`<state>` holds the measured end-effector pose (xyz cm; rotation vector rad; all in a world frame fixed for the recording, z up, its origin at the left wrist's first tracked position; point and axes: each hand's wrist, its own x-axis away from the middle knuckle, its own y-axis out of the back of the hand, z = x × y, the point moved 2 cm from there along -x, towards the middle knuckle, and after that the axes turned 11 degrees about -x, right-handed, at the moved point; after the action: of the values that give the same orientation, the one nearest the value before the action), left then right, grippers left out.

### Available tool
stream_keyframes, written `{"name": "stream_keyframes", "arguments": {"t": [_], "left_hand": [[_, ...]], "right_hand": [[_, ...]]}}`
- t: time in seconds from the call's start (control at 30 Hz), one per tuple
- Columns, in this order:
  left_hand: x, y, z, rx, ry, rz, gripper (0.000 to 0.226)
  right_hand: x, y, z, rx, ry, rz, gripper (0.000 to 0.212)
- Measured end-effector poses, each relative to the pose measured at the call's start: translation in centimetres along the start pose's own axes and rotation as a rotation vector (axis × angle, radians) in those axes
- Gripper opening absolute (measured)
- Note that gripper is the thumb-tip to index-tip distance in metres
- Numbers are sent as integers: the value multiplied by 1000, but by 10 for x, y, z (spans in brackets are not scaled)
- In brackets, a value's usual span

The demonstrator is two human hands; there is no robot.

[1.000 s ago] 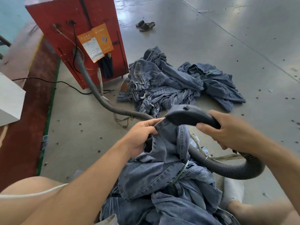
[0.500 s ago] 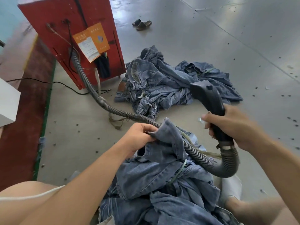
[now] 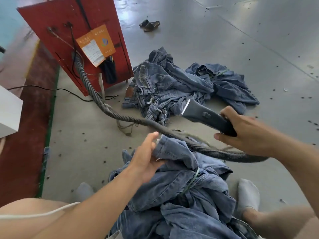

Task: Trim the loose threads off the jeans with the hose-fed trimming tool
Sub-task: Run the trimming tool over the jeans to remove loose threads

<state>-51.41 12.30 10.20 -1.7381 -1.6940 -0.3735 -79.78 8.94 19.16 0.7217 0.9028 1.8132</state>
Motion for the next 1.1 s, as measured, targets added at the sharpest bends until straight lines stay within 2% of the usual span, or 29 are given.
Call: {"name": "stream_keyframes", "arguments": {"t": [0.03, 0.07, 0.13, 0.23, 0.37, 0.43, 0.5, 0.6, 0.7, 0.77, 0.83, 0.93, 1.0, 1.03, 1.1], "left_hand": [[-1, 2, 2, 50, -21, -13, 11], [-1, 2, 2, 80, -39, -22, 10], [-1, 3, 3, 188, 40, 24, 26], [2, 3, 5, 163, 87, 112, 52], [4, 1, 1, 121, 81, 150, 66], [4, 0, -1, 109, 64, 184, 68], [3, -2, -2, 105, 58, 220, 73], [1, -6, -2, 98, 49, 262, 81], [0, -9, 0, 95, 46, 308, 78], [0, -7, 2, 128, 61, 350, 65], [-1, -4, 2, 199, 83, 367, 46], [-3, -3, 3, 307, 132, 338, 23], [-4, -3, 6, 310, 136, 375, 42], [-5, -4, 6, 301, 138, 403, 56], [-4, -5, 5, 280, 149, 425, 65]], "right_hand": [[1, 0, 0, -1, 35, 11, 42], [3, 3, 1, -9, 67, 11, 38], [6, 9, 2, -21, 117, 2, 35], [8, 15, -3, -22, 102, 16, 27], [9, 13, -8, 103, 11, 140, 26], [12, 1, -4, 95, 9, 241, 27], [14, -16, 6, 85, 41, 271, 33], [10, -31, 18, 84, 107, 128, 44], [1, -21, 15, -67, 66, -128, 32], [-5, -6, 6, -176, -7, -242, 25], [-8, 4, -1, -187, -35, -234, 27], [-7, -4, 4, -74, -35, -28, 37], [-7, -24, 12, 30, -21, 92, 41], [-9, -31, 15, 61, -4, 86, 42], [-13, -34, 19, 34, 26, -33, 42]]}}
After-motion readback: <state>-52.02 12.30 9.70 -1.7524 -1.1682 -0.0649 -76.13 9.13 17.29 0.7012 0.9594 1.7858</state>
